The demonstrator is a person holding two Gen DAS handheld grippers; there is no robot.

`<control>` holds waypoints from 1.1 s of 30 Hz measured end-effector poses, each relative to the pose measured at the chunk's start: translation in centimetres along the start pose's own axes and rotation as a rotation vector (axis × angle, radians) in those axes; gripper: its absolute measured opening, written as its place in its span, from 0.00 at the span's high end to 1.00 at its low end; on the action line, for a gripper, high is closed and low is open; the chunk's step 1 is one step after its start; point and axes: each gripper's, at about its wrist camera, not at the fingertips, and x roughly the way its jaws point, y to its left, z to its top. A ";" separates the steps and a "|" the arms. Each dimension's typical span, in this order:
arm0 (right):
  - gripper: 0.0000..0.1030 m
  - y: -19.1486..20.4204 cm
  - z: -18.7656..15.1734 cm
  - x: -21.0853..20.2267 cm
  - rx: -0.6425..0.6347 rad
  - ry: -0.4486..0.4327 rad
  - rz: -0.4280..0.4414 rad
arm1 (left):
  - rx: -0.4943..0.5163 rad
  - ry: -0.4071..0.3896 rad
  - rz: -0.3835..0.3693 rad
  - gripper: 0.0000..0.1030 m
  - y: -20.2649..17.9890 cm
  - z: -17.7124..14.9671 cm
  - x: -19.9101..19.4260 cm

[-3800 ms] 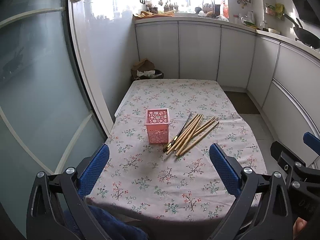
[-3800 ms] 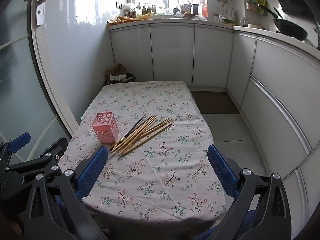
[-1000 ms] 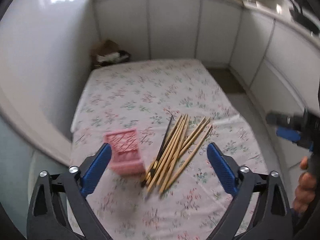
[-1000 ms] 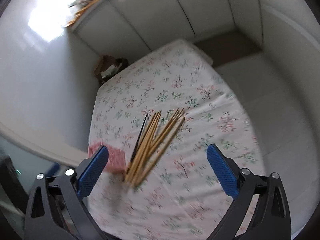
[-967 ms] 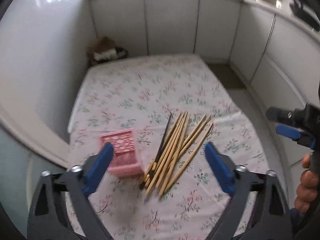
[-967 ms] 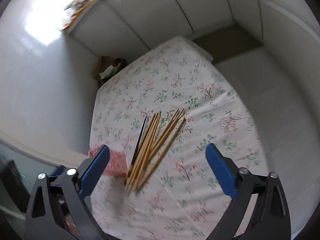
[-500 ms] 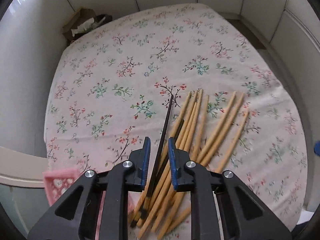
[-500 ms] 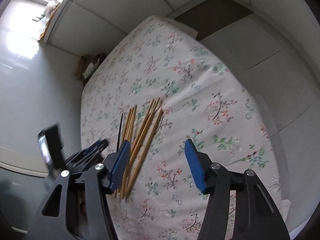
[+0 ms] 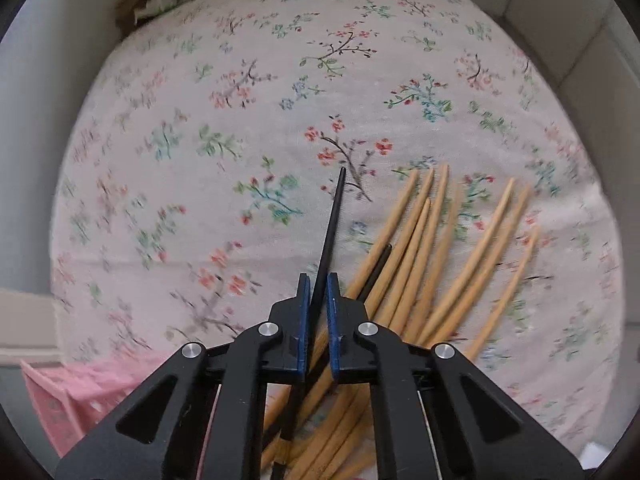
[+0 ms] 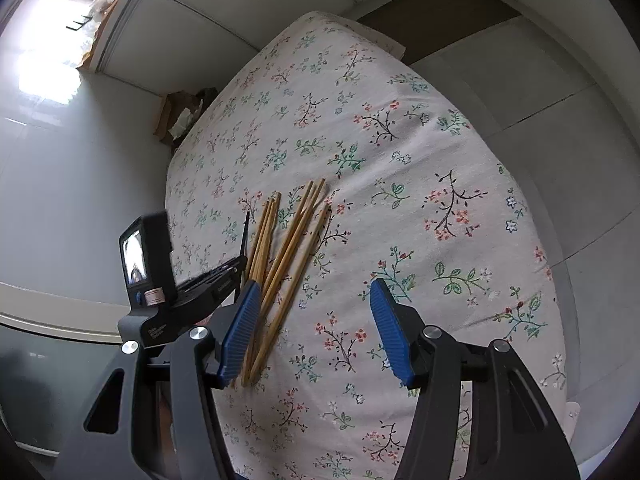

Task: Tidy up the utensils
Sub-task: 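Lift the black stick with the left tool while the right tool grasps and lifts a wooden chopstick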

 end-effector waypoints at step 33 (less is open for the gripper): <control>0.93 2.6 -1.5 8.3 -0.206 0.081 -0.253 | 0.036 -0.389 -0.271 0.96 -1.4 -6.8 -14.1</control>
